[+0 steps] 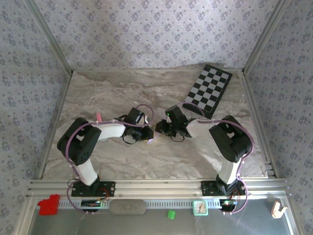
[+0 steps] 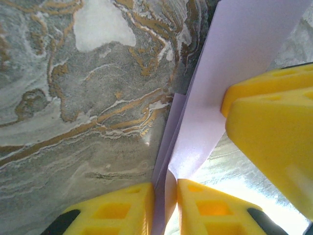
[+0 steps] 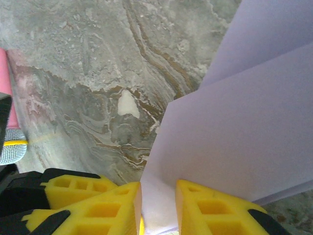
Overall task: Fold a paper plane with a square sheet of paper (pick it up from the middle)
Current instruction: Fold the wing for the fifth time at the center of the table.
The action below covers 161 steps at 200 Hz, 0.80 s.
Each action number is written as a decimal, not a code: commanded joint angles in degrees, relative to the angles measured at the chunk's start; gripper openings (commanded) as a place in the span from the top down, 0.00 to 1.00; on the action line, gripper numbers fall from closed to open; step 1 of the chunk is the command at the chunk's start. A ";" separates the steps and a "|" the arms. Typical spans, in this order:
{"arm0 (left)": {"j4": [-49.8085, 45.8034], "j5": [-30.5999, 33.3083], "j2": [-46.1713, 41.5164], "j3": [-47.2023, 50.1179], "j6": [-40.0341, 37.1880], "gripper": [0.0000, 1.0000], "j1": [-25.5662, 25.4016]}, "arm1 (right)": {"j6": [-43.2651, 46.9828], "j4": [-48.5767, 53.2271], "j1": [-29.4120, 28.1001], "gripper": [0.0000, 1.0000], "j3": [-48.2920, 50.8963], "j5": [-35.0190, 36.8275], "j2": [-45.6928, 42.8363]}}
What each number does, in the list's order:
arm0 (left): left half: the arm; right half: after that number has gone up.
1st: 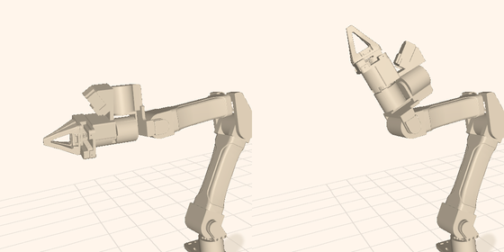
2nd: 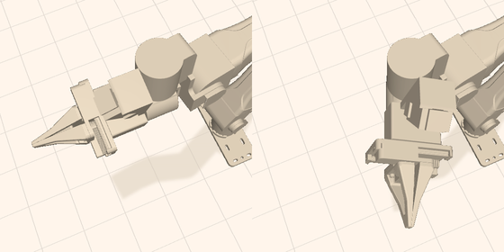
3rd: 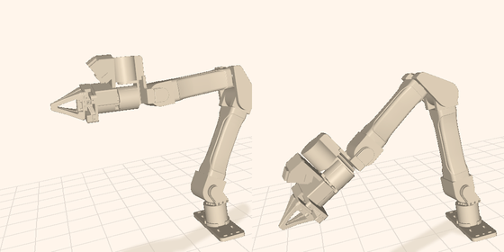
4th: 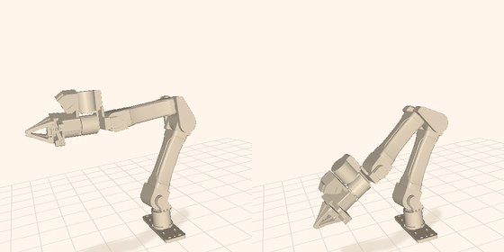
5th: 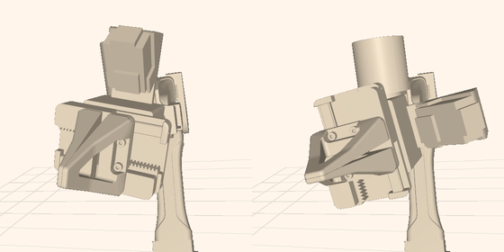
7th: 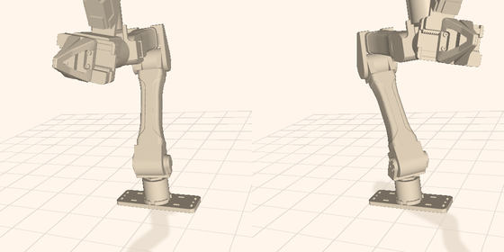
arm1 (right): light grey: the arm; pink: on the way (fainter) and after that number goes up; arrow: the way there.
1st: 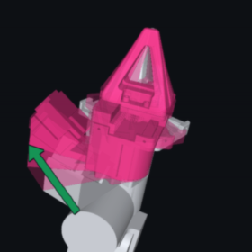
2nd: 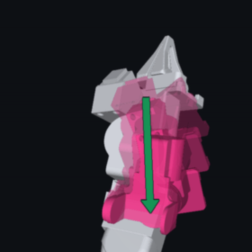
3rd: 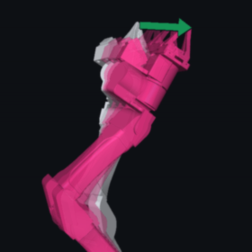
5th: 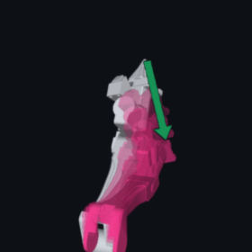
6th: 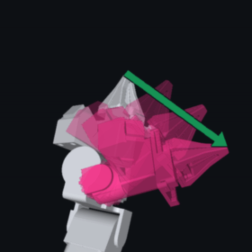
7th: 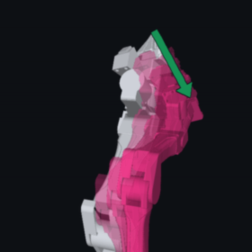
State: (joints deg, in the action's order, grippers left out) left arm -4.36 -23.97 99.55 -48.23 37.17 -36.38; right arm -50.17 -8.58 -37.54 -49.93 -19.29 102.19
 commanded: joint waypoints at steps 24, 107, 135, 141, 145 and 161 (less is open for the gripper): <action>-3.57 3.49 4.74 1.12 0.54 0.78 -0.38 | -0.36 3.06 0.22 0.75 -1.31 1.89 0.63; -4.10 3.61 3.80 1.19 0.80 0.78 -0.31 | -0.57 3.79 0.31 0.75 -1.31 1.23 2.40; -4.93 3.49 -0.05 0.73 1.39 0.76 -0.07 | -0.37 4.59 0.44 0.75 -1.22 1.10 2.66; -5.08 3.64 -1.46 0.61 1.57 0.74 0.04 | -0.36 4.82 0.48 0.75 -1.22 1.05 2.66; -5.31 3.77 -2.39 0.52 1.67 0.74 0.08 | -0.27 4.89 0.52 0.75 -1.22 1.09 2.66; -6.15 4.73 -5.91 0.10 1.94 0.71 0.26 | -0.19 5.28 0.54 0.75 -1.22 1.01 2.79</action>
State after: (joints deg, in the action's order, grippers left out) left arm -5.87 -22.94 98.02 -48.49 38.39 -36.45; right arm -50.17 -7.42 -37.39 -50.24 -18.87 103.20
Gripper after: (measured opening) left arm 0.277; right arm 0.253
